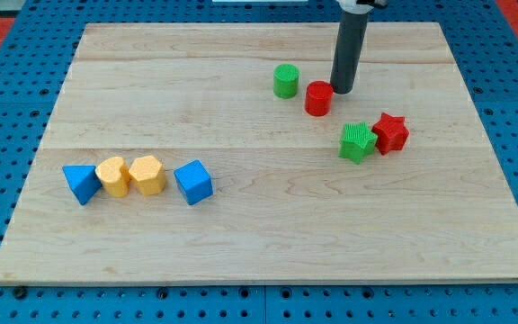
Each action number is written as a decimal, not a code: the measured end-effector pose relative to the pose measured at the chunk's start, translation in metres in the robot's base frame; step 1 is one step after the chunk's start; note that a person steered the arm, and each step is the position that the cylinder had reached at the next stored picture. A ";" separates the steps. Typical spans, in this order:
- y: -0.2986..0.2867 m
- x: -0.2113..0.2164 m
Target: Push the blue triangle into the yellow heart
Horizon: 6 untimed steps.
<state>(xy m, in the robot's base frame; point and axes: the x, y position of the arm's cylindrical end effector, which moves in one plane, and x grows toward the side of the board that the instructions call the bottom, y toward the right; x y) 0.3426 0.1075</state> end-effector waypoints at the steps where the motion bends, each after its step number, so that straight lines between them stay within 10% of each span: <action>1: -0.023 0.025; 4: -0.021 0.067; 6: -0.235 0.065</action>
<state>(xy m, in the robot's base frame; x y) 0.4078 -0.1273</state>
